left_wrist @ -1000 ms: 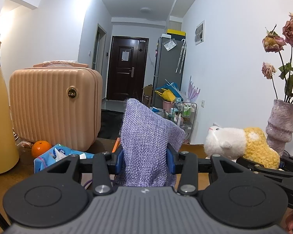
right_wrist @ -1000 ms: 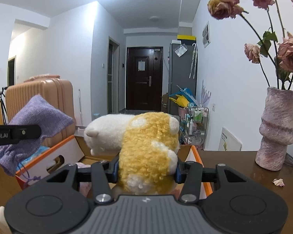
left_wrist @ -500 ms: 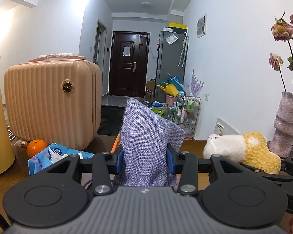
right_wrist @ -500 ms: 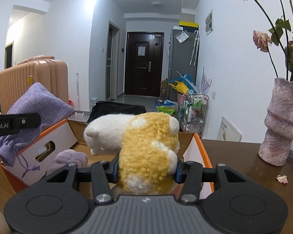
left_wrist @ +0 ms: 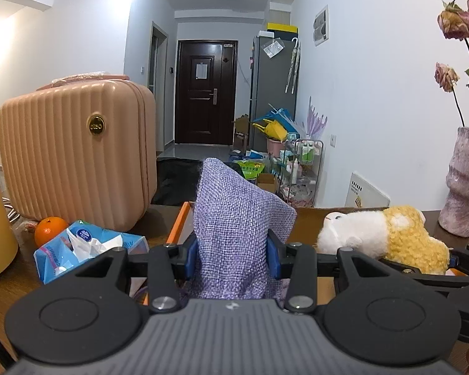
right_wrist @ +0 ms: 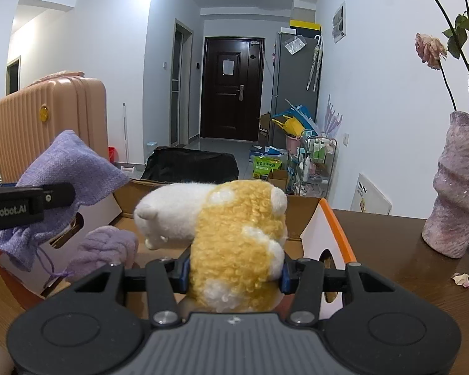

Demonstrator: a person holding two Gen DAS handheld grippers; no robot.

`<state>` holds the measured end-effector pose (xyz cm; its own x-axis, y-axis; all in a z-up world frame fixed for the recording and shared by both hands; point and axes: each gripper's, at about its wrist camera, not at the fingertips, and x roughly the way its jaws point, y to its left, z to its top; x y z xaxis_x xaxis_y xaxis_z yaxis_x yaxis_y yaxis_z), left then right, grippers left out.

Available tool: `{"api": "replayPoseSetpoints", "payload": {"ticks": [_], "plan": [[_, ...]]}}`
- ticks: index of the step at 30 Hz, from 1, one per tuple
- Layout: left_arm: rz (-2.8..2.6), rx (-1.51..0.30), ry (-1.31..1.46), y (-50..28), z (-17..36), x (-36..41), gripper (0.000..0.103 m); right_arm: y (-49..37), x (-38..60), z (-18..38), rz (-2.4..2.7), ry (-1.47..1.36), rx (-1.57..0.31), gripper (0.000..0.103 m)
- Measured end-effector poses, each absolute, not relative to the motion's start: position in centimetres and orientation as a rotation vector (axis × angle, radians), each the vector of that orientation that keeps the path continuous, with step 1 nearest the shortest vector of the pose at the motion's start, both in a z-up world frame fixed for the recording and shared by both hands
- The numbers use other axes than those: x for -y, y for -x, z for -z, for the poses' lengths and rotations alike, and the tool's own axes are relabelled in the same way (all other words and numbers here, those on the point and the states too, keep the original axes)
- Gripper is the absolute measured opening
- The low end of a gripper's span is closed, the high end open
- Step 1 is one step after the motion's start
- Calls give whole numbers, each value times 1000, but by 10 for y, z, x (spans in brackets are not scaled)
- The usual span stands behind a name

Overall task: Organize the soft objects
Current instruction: 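Carry the lilac pouch and yellow plush dog together over the cardboard box, then lower and release the lilac pouch with the left gripper while the right gripper releases the plush dog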

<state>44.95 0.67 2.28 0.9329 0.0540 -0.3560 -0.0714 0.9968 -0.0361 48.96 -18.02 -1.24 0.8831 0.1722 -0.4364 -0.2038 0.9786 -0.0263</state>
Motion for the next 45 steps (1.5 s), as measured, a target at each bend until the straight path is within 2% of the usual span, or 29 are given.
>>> {"api": "replayPoseSetpoints", "payload": {"ticks": [26,28,30,32,34,38,45], "plan": [[-55,-433,9,-461,-5,-3,45,-499,177,34,-200,56,-508,50],[-60,-431,7,-461,-5,-3,49,-498,178,34,-201,50,-506,52],[-59,-421,8,-459,-6,-3,61,-498,178,33,-199,50,-500,53],[-67,-410,10,-457,-7,-3,72,-496,178,34,-200,51,-491,62],[-75,-392,4,-454,-8,-3,77,-494,177,34,-200,56,-479,68],[-93,-379,1,-452,-9,-2,102,-491,176,32,-188,64,-458,86],[-105,-380,55,-451,-9,-9,103,-489,179,32,-190,47,-448,99]]}}
